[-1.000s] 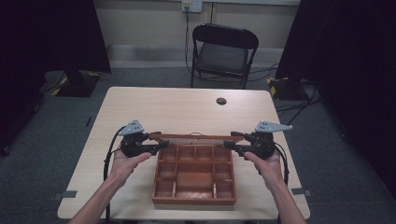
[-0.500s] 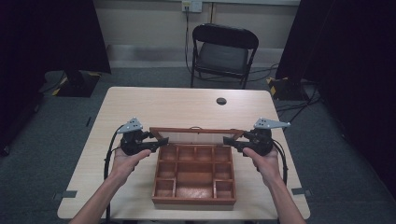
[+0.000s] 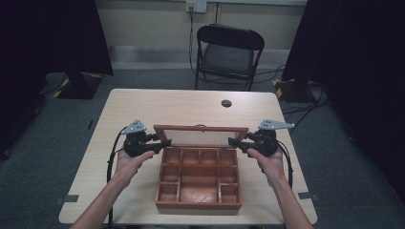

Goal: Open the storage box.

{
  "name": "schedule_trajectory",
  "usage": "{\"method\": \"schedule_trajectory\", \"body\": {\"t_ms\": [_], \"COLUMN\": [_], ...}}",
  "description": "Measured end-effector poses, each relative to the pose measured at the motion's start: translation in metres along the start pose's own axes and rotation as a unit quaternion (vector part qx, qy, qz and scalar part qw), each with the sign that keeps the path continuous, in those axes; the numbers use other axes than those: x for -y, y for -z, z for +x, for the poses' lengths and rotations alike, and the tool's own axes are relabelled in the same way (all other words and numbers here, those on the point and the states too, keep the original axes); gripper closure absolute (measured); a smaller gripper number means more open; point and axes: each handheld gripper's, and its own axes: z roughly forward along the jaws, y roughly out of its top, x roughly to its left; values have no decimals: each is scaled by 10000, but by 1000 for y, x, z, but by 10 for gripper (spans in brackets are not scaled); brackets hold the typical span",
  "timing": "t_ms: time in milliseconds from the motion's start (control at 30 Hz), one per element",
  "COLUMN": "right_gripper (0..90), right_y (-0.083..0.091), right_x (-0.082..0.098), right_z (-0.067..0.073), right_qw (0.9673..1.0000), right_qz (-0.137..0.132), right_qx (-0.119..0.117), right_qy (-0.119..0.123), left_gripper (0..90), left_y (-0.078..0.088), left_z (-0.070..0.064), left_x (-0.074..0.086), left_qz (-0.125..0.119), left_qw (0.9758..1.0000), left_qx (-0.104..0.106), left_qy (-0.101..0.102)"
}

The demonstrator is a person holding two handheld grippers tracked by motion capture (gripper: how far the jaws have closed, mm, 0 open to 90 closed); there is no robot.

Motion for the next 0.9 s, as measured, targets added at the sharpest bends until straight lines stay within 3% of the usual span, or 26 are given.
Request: {"method": "schedule_trajectory", "body": {"t_ms": [267, 533, 900], "right_gripper": [520, 526, 522], "right_y": [-4, -9, -16], "right_x": [1, 3, 6], "right_z": [-8, -12, -16], "right_qw": [10000, 9999, 9997], "right_qz": [-38, -23, 120], "right_qx": [44, 130, 203], "right_qy": [-34, -17, 54], "left_gripper": [538, 555, 560], "left_y": [-6, -8, -11], "left_z": [5, 8, 10], "left_x": [0, -6, -5], "left_qz": [43, 203, 178], "left_qw": [10000, 9997, 9998], "left_qx": [-39, -52, -34], "left_qy": [46, -131, -96]}}
